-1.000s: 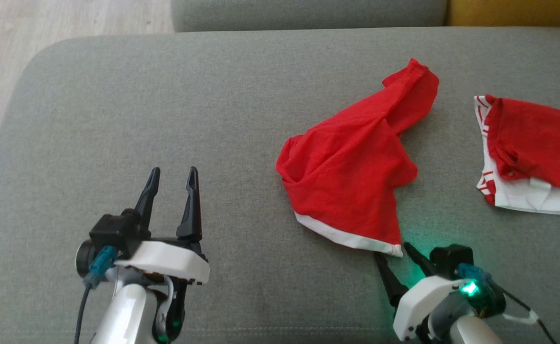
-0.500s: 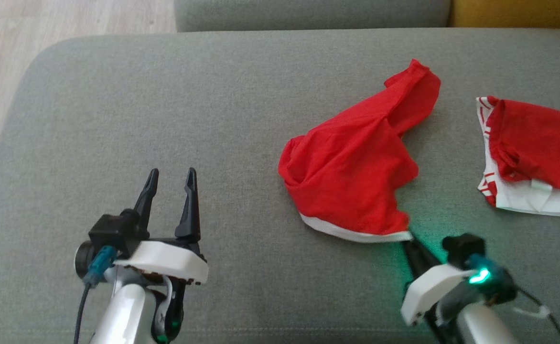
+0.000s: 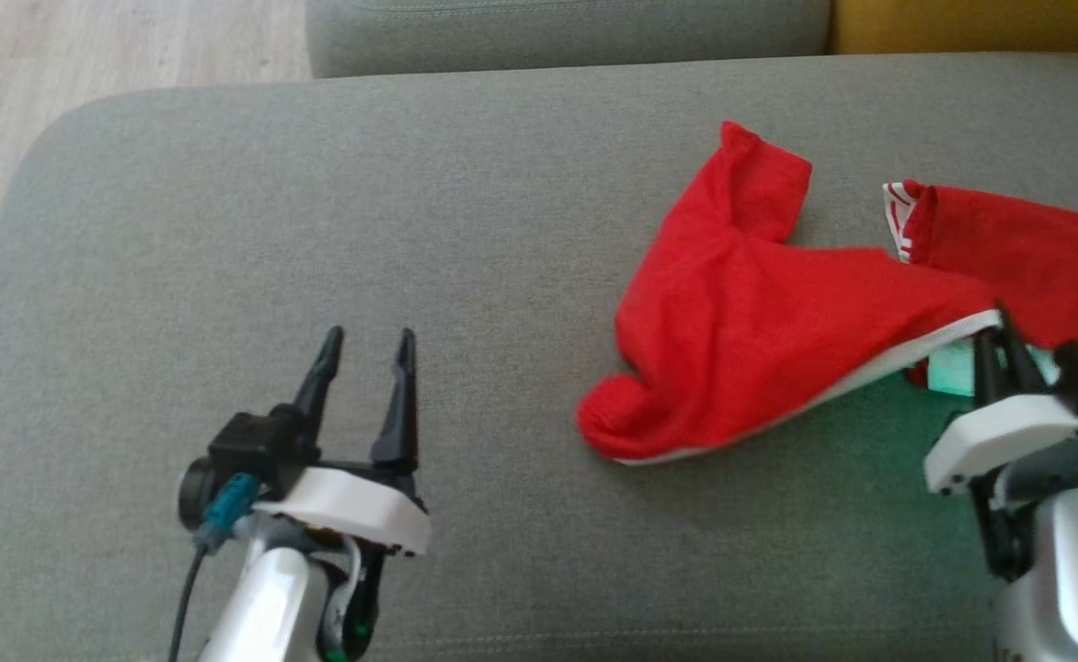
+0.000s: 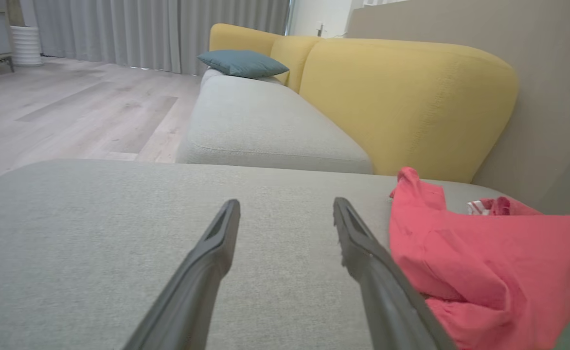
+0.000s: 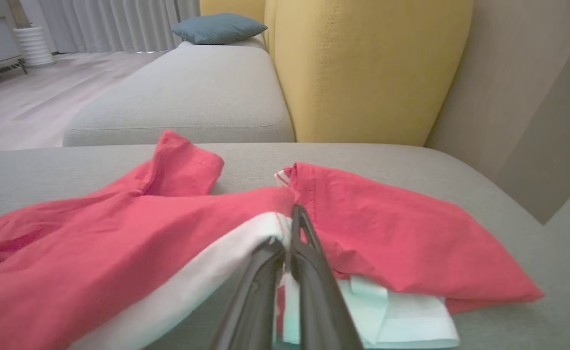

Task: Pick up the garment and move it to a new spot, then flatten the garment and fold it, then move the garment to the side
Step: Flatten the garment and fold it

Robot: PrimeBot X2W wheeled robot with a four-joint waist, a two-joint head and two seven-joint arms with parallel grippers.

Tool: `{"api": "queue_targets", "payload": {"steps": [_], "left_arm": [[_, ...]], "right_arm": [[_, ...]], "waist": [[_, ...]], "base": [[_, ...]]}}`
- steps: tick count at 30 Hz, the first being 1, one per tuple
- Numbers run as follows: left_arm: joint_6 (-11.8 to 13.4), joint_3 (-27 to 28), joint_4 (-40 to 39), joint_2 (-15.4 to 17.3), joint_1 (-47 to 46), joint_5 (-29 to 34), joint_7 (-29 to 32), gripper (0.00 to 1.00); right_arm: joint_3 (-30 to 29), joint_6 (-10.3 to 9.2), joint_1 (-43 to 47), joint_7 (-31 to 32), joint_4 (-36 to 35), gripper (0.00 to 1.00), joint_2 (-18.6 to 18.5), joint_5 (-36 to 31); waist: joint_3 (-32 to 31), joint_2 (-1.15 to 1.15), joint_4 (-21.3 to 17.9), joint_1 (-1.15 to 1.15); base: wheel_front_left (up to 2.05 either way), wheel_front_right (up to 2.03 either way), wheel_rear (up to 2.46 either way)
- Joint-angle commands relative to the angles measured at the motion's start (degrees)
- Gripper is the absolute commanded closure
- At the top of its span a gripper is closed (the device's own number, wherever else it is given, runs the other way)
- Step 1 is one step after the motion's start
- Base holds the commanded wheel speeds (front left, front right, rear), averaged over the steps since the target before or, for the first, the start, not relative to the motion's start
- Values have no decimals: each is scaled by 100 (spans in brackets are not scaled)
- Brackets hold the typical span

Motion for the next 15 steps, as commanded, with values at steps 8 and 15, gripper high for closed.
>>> {"api": "queue_targets", "payload": {"steps": [8,15], "left_arm": [[-324,-623,225,31,-415,-170,-45,0],[-825,-1725,1059,31,-531,-568,310,0]], "right_arm": [[77,11,-371,264,-342,100,-19,-190],[282,11,-421,302,-252,100,-19,-106]], "waist": [[56,0,-198,0],[99,0,-293,0]], "base": [[0,0,0],[0,0,0]]}}
